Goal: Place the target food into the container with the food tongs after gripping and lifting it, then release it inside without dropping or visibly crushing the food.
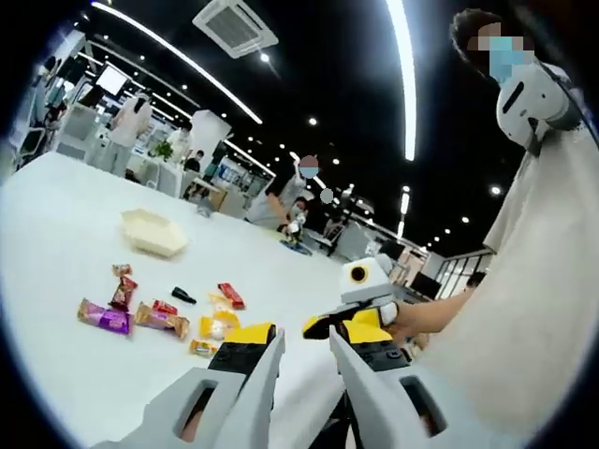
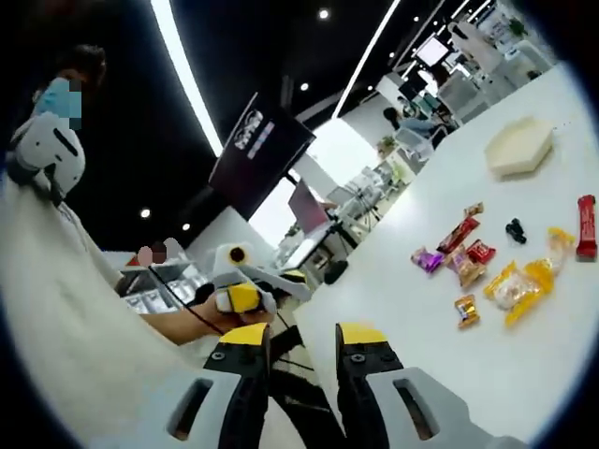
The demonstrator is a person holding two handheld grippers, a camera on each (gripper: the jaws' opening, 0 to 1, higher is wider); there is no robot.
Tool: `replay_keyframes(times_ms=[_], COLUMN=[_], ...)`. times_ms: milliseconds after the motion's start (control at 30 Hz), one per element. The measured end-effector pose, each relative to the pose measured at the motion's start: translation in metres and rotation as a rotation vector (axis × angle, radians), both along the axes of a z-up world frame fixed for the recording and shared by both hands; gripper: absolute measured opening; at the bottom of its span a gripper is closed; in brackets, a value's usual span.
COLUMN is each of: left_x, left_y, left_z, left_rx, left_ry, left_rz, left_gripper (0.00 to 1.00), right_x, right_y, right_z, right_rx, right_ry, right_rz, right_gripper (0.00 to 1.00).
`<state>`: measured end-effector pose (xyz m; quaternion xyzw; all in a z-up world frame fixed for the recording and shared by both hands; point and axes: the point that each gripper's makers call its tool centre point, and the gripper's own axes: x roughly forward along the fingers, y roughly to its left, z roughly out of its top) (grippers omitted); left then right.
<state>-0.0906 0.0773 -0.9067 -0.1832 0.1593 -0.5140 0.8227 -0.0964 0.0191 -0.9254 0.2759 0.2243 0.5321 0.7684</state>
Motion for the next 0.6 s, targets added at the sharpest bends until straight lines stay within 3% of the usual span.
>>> replay_keyframes(times_ms=[100,233,333,600], left_x=[0.011,0.025,0.033,0.05], left_y=[0.006,0.013,0.017,0.025], left_z=[-0.006,-0.018,-0.033,-0.041], left_rx=[0.025,0.065,0.13,0.133], left_ry=[-0.009,-0.032,-0.039,-0.083], left_rz=[0.022,0.052,0.045,0.043], left_gripper=[0.26,0.25,0.26,0.25], right_x=[0.007,0.008,0.009,0.004], right_y=[-0.011,-0.022,-0.03,-0.036], right_z=[0.003,-0.01,-0.017,-0.029], right_rx=[-0.047,-0.147,-0.193,-0.299], right_ry=[-0.053,-0.045,-0.043,-0.031], right_rz=[-0.131,-0.236,-0.31,-0.448], right_gripper=[0.36,0.45,0.45,0.43])
